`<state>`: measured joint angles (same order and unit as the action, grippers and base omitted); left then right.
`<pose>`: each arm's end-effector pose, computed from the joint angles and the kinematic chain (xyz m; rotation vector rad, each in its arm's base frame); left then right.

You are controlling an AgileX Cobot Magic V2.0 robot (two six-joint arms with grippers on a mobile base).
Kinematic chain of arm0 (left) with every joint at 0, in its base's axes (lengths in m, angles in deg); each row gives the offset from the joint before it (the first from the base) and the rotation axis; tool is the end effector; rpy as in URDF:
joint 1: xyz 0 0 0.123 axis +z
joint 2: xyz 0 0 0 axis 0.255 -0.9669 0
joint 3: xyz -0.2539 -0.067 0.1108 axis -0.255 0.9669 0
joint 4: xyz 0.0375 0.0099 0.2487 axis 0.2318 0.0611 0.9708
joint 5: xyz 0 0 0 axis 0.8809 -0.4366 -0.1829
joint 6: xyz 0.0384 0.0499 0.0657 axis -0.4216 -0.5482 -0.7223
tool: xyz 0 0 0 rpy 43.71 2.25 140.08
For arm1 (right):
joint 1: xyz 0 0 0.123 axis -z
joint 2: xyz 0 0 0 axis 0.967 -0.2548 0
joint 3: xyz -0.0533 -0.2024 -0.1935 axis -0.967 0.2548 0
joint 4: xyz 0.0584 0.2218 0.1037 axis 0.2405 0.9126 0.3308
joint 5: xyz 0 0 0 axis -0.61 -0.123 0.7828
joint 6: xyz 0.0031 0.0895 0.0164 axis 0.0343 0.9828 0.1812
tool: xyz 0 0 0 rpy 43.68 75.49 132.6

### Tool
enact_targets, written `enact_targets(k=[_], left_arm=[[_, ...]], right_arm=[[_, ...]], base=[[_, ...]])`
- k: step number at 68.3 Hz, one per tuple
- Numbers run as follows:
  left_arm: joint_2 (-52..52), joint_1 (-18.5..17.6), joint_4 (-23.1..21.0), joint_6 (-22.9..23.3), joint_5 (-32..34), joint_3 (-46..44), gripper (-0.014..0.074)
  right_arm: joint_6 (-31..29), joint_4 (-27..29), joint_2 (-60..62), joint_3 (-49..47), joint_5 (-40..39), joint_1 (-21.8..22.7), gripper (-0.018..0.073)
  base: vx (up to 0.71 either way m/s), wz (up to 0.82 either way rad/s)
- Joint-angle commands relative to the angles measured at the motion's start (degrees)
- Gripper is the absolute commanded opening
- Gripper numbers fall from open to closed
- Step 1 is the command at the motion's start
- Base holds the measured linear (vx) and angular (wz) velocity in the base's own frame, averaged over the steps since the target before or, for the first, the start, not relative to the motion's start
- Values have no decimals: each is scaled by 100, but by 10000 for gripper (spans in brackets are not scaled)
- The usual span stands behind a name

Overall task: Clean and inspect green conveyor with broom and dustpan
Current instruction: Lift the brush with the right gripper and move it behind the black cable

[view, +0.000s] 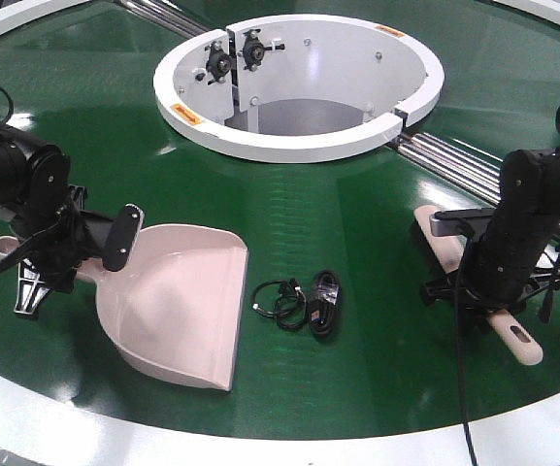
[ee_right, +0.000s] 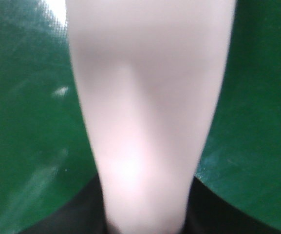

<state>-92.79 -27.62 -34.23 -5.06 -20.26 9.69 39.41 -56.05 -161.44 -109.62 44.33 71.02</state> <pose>0.3694 -0.0642 0.2010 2.3201 2.0382 0.4435 0.3559 0.0262 0.1659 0.2011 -3.0999 0.0008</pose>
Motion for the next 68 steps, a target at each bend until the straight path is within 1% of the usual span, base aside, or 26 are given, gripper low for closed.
enact_targets(k=[1, 9, 16, 23, 34, 41, 48, 58, 68], left_arm=[[305, -56, 13, -132, -105, -122, -6], [305, -56, 13, -132, -105, -122, -6], [305, -56, 13, -132, -105, -122, -6], [305, -56, 13, -132, -105, -122, -6], [305, -56, 13, -132, -105, -122, -6], [305, -56, 13, -132, -105, -122, -6], [305, -56, 13, -132, -105, -122, -6], [305, -56, 13, -132, -105, -122, -6], [305, -56, 13, -132, -105, -122, -6]], right_arm=[[-1, 0, 277, -143, -1, 1, -13], [98, 0, 396, -143, 29, -6, -6], [321, 90, 620, -143, 29, -14, -4], [574, 0, 870, -143, 115, -164, -4], [1113, -221, 1074, -143, 358, -764, -4], [1466, -233, 1045, -143, 538, -1211, -4], [1848, -242, 983, -143, 616, -1537, -4], [2281, -233, 898, -143, 654, -1892, -4], [2545, -240, 817, -143, 697, -2151, -4]], base=[[0, 0], [0, 0], [0, 0], [0, 0], [0, 0], [0, 0], [0, 0], [0, 0], [0, 0]])
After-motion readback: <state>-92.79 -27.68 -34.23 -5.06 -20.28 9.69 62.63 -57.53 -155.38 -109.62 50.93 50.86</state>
